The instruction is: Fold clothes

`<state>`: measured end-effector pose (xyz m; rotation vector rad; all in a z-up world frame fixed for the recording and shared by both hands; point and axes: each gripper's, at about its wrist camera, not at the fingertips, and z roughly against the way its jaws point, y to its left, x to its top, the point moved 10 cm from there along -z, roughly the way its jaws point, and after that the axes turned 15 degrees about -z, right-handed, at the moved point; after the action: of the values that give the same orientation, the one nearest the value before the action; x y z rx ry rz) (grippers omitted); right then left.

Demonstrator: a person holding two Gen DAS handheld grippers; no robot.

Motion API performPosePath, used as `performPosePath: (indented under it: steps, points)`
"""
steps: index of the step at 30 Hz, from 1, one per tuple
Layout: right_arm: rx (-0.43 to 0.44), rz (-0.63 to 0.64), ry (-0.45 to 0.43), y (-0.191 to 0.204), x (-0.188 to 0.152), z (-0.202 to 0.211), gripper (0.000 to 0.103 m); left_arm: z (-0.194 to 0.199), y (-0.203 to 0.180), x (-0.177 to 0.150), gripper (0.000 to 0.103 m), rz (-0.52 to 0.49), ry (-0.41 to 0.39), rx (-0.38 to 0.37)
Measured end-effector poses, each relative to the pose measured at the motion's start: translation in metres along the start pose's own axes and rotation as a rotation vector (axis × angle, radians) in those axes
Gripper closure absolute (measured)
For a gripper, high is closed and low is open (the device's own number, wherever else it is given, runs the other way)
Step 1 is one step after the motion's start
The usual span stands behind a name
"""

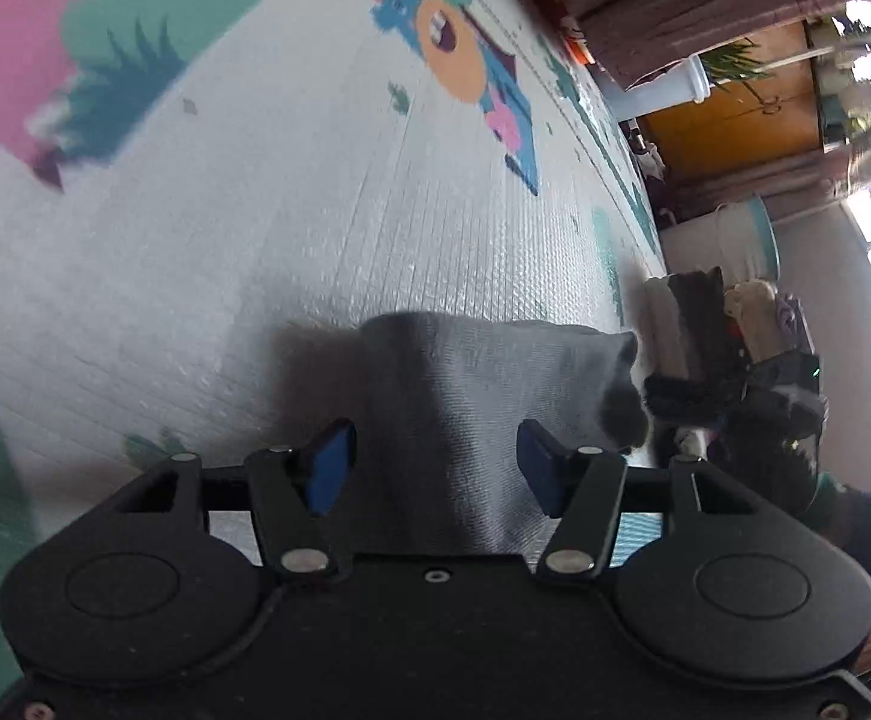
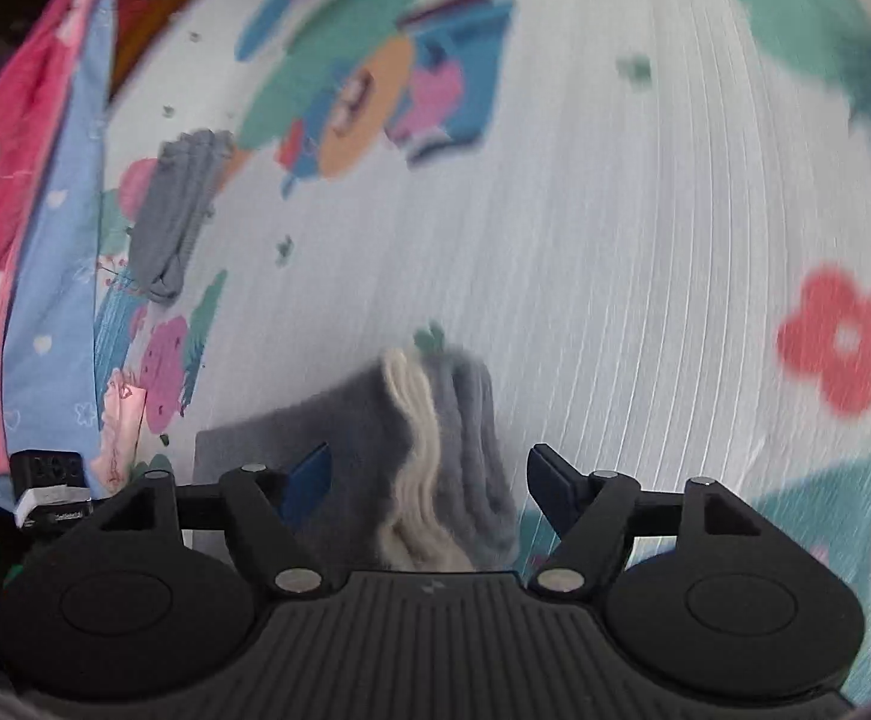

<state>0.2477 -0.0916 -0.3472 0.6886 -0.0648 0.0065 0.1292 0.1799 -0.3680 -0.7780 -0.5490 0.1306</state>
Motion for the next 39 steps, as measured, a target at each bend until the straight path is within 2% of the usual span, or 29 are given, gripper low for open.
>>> performPosePath:
  steps: [2,4,8,9,10,11,13,19,21,25,30,33,36,38,39]
  points:
    - [-0.040,0.032,0.006,-0.005,-0.011,-0.007,0.033,0.000,-0.001,-0.001,0.046,0.009,-0.021,-0.002]
    - [-0.032,0.044,0.003,-0.005,-0.020,-0.010,0.048,0.002,0.000,-0.004,0.046,0.053,-0.045,-0.009]
    - [-0.014,0.053,-0.057,-0.003,-0.028,-0.012,0.049,-0.003,-0.002,-0.003,0.054,0.078,-0.053,0.014]
    - [-0.012,0.050,-0.079,-0.003,-0.028,-0.011,0.049,-0.003,-0.002,-0.004,0.057,0.073,-0.048,0.038]
    - [-0.010,0.047,-0.100,-0.002,-0.028,-0.010,0.049,-0.002,-0.002,-0.005,0.071,0.067,-0.043,0.064]
    - [-0.008,0.042,-0.116,-0.002,-0.028,-0.010,0.050,-0.001,-0.001,-0.006,0.079,0.071,-0.045,0.068]
    - [-0.007,0.029,-0.141,0.001,-0.028,-0.010,0.053,0.005,0.003,-0.009,0.083,0.101,-0.070,0.055]
    - [0.142,0.079,-0.120,0.057,-0.019,-0.031,0.060,0.059,0.036,-0.003,0.085,0.163,-0.198,0.085]
    - [0.184,0.120,-0.118,0.085,-0.013,-0.046,0.060,0.081,0.047,0.007,0.085,0.176,-0.259,0.095]
    - [0.298,0.192,-0.133,0.158,0.015,-0.079,0.061,0.130,0.066,0.045,0.085,0.175,-0.410,0.119]
    - [0.421,0.327,-0.158,0.272,0.074,-0.102,0.061,0.194,0.089,0.111,0.085,0.162,-0.626,0.153]
    - [0.456,0.428,-0.182,0.345,0.114,-0.112,0.062,0.222,0.106,0.147,0.085,0.179,-0.742,0.167]
    - [0.397,0.491,-0.243,0.411,0.158,-0.132,0.060,0.241,0.126,0.178,0.085,0.215,-0.849,0.177]
    - [0.273,0.477,-0.346,0.438,0.188,-0.149,0.052,0.241,0.146,0.194,0.085,0.265,-0.898,0.194]
    - [0.196,0.461,-0.400,0.446,0.202,-0.156,0.044,0.233,0.161,0.197,0.084,0.292,-0.881,0.228]
